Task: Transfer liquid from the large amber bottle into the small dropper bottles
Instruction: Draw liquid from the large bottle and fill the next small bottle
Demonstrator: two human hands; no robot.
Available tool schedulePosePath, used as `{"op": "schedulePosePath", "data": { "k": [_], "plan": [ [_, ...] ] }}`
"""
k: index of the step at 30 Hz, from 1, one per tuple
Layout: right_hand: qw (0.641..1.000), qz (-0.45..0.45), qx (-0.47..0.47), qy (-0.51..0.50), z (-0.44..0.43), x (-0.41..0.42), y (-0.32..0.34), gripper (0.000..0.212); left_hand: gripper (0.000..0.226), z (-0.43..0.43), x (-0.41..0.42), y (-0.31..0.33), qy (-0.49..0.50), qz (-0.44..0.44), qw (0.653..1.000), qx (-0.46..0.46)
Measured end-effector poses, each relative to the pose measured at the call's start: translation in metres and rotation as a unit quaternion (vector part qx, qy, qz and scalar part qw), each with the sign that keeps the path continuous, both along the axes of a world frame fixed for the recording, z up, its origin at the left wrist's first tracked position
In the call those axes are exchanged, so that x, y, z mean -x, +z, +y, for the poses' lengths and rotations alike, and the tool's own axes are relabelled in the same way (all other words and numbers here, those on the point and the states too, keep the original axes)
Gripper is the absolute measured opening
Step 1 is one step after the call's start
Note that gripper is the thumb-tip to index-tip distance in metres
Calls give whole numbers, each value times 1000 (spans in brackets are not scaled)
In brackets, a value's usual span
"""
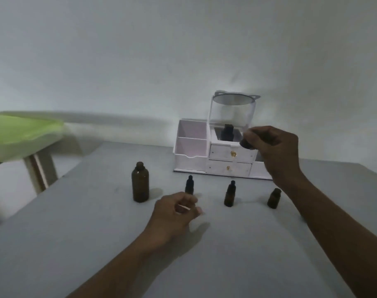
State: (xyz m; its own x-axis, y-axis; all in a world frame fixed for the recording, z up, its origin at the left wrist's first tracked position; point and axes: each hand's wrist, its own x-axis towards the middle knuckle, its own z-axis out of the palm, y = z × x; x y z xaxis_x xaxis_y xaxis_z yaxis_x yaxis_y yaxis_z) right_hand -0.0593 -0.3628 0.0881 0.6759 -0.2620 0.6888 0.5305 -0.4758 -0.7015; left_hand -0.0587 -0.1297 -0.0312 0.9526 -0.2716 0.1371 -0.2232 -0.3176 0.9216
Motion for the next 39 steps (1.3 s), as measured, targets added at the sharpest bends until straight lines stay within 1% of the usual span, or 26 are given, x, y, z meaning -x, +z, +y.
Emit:
{"op": "schedulePosePath", "data": {
  "k": [3,5,6,8,10,13,14,15,16,19,26,30,35,39],
  "plan": [
    [998,17,-5,61,49,-12,-3,12,6,56,-8,-2,145,-41,988,-32],
    [994,28,-12,105,79,-22,-5,8,10,84,-16,-5,237,-72,968,-52],
    [993,32,-16,117,91,-27,-6,6,13,93,-21,-8,263,-82,960,-48],
    [990,36,-22,135,113,-38,-6,5,18,106,-29,-12,285,-89,954,-19],
    [989,32,-30,140,132,-48,-5,6,33,110,-37,-15,275,-84,958,6],
    [988,34,-47,144,149,-59,-2,8,60,105,-51,-15,228,-69,971,23],
    [987,37,-50,145,153,-62,-1,8,64,102,-54,-14,210,-66,975,30],
    [987,38,-50,144,155,-66,-1,7,64,100,-58,-14,194,-65,978,39],
    [988,39,-50,144,157,-68,-2,6,58,98,-60,-14,183,-67,980,47],
    [986,48,-54,151,161,-74,-3,4,47,96,-65,-16,176,-74,980,56],
    [989,61,-6,137,164,-87,-11,13,46,99,-70,-21,178,-72,979,66],
    [985,71,60,147,173,-91,-14,8,52,98,-72,-22,185,-73,978,61],
    [967,121,146,170,184,-95,-30,14,56,98,-72,-23,191,-77,977,46],
    [959,143,185,160,188,-98,-50,13,57,97,-70,-22,193,-74,978,30]
  ]
}}
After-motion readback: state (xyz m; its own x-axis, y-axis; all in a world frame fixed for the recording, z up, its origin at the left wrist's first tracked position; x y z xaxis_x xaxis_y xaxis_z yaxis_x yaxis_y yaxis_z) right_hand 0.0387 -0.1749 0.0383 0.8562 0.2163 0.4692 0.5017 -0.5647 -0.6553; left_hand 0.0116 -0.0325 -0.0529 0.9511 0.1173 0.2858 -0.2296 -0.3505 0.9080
